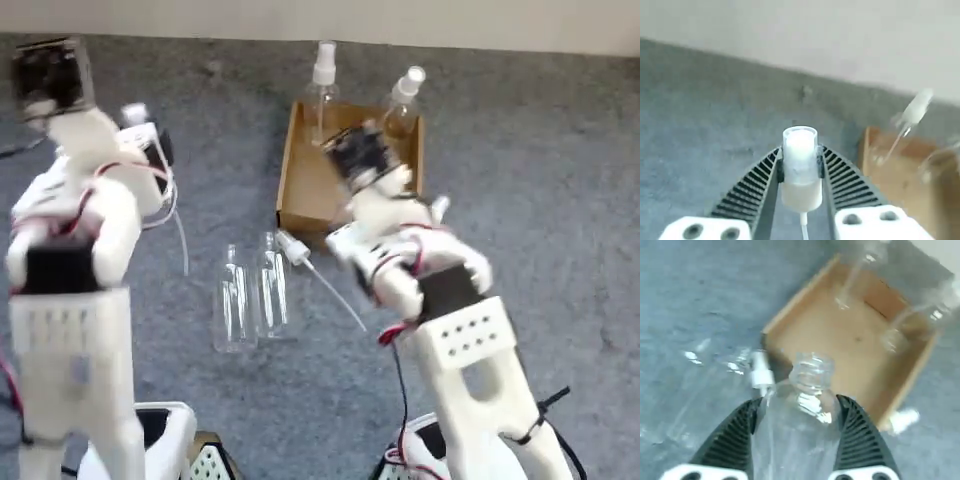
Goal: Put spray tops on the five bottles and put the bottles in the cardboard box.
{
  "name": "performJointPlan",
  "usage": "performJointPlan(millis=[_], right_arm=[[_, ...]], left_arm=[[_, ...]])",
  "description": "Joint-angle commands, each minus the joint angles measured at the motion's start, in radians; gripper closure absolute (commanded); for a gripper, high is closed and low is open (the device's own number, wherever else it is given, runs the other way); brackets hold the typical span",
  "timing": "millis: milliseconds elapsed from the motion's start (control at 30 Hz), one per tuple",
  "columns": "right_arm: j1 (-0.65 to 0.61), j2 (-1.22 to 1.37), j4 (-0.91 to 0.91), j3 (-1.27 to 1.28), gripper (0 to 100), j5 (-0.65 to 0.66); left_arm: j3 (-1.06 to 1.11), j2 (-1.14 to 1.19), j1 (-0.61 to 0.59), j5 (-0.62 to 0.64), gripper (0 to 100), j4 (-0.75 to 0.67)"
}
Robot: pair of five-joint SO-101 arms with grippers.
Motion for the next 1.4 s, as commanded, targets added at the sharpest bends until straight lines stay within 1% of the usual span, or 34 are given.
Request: performJointPlan(millis=[0, 100, 167, 333, 467, 567, 667, 800, 900, 1033, 1267, 1367], right_arm=[[-0.099, -0.048, -0.105, 0.015, 99.5, -0.011], [-0.159, -0.047, -0.186, 0.051, 99.5, -0.009], [-0.185, -0.056, -0.225, 0.107, 99.5, -0.003], [-0.252, -0.058, -0.246, 0.226, 99.5, -0.009], [-0.311, -0.062, -0.398, 0.283, 99.5, -0.011], [-0.328, -0.082, -0.501, 0.387, 99.5, -0.011], [-0.328, -0.125, -0.558, 0.461, 99.5, -0.011], [-0.329, -0.208, -0.558, 0.506, 99.5, -0.011], [-0.363, -0.26, -0.556, 0.53, 99.5, -0.009], [-0.392, -0.282, -0.556, 0.549, 99.5, -0.009], [-0.39, -0.282, -0.556, 0.547, 99.5, -0.009], [-0.39, -0.283, -0.556, 0.547, 99.5, -0.009]], left_arm=[[0.015, -0.166, 0.015, 0.097, 100, -0.032], [0.085, -0.268, 0.013, 0.176, 100, -0.107], [0.15, -0.328, -0.012, 0.224, 100, -0.158], [0.326, -0.476, -0.088, 0.333, 100, -0.272], [0.455, -0.593, -0.127, 0.391, 100, -0.304], [0.515, -0.662, -0.137, 0.397, 100, -0.311], [0.558, -0.704, -0.131, 0.397, 100, -0.325], [0.615, -0.707, -0.131, 0.397, 100, -0.402], [0.633, -0.707, -0.104, 0.407, 100, -0.431], [0.634, -0.707, -0.035, 0.408, 100, -0.425], [0.676, -0.716, -0.013, 0.407, 100, -0.417], [0.699, -0.716, 0.033, 0.407, 100, -0.376]])
